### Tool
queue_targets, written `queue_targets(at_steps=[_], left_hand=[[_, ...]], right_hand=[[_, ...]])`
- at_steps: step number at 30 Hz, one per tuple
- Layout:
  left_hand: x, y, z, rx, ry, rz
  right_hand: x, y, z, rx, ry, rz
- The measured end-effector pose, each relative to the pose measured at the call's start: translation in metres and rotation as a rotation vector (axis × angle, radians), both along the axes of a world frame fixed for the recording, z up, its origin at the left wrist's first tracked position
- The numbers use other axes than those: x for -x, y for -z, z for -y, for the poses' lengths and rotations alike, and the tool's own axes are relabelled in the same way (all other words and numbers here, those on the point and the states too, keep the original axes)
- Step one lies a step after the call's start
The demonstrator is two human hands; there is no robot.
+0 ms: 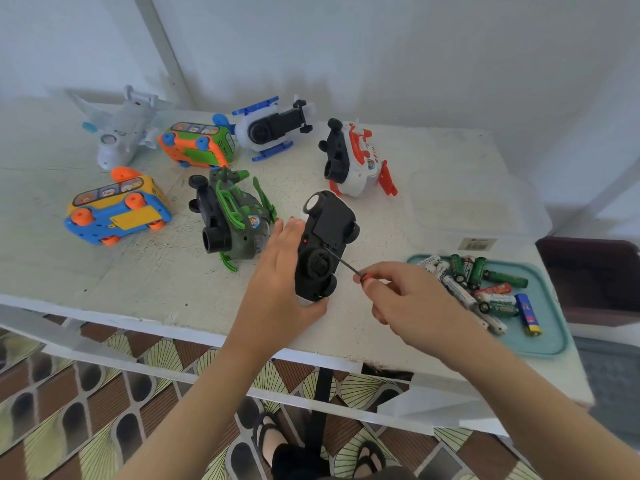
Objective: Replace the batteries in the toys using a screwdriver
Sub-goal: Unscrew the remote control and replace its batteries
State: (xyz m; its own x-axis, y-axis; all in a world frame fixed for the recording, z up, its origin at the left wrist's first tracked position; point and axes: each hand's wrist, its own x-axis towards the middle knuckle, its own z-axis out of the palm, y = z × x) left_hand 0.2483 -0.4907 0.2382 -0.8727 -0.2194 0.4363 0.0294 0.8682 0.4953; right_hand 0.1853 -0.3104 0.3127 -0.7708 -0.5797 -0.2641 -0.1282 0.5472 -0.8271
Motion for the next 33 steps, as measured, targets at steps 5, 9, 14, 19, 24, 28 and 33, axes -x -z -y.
queue_targets(at_steps=[5, 9, 14, 19, 24, 28, 33], left_hand=[[0.001, -0.002, -0.003, -0.01, -0.025, -0.002], [0.0, 0.0, -0.002, -0.049, -0.036, 0.011], [0.002, 0.001, -0.002, -0.053, -0.06, 0.013], [0.003, -0.001, -0.008, -0.065, -0.083, 0.002], [0.003, -0.002, 0.004, -0.069, -0.002, 0.026], [0.002, -0.013, 0.018, -0.112, 0.083, 0.096], [0.001, -0.019, 0.027, -0.149, 0.131, 0.134]], right_hand=[[-0.003, 0.007, 0.003, 0.05, 0.007, -0.122], [-0.009, 0.016, 0.003, 0.061, -0.017, -0.169], [-0.019, 0.021, 0.005, 0.111, 0.017, -0.218], [-0.026, 0.023, 0.006, 0.157, 0.038, -0.243], [-0.012, 0.015, 0.001, 0.103, 0.019, -0.14], [0.007, 0.005, -0.006, 0.12, 0.025, 0.007], [0.013, 0.002, -0.005, 0.134, -0.01, 0.111]])
